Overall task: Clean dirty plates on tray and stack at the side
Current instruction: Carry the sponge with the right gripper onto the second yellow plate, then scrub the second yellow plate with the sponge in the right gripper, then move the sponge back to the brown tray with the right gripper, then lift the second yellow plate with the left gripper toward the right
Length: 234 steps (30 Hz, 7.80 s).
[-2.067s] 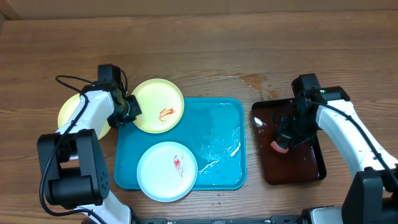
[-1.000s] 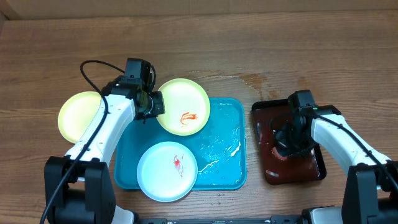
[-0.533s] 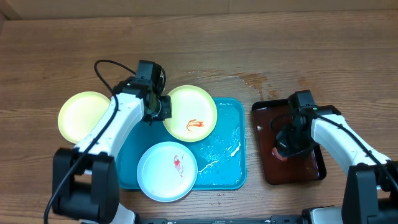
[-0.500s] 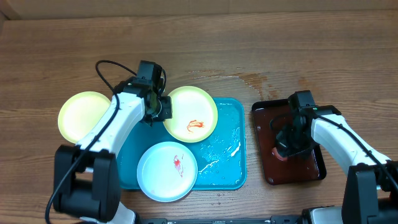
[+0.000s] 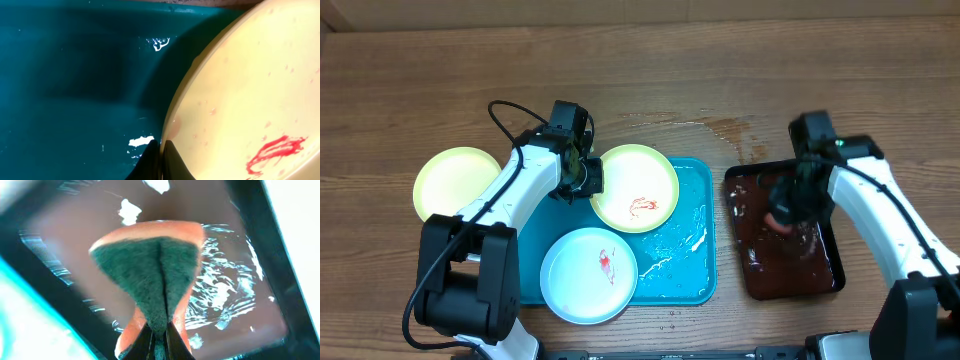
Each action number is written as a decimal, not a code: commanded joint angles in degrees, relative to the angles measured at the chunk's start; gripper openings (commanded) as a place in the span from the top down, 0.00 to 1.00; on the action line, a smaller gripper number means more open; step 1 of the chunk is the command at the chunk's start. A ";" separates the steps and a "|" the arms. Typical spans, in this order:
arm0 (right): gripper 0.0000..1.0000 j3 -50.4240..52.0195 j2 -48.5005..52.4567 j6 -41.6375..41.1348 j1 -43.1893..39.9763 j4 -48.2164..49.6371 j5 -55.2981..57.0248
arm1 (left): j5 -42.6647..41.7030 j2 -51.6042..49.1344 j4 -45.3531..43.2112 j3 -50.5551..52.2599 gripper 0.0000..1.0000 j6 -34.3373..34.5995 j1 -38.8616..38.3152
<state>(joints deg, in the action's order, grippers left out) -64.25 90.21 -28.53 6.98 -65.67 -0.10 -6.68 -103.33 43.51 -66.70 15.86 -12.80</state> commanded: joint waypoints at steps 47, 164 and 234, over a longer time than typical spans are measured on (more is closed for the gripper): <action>0.96 -10.05 21.18 -8.72 29.70 8.44 -9.09 | -0.87 -0.87 1.25 -0.96 0.96 -1.07 -4.61; 0.96 -10.51 21.11 2.78 18.18 17.86 -13.05 | -0.39 -0.87 0.85 -0.96 0.96 -0.42 -10.88; 0.96 -4.33 -6.36 -4.39 -14.23 -5.20 7.52 | 5.25 -0.87 10.60 -29.53 0.96 4.33 -28.22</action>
<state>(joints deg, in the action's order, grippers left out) -62.43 87.57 -34.02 -7.09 -69.63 7.64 -4.80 -104.01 54.46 -94.65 18.46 -39.18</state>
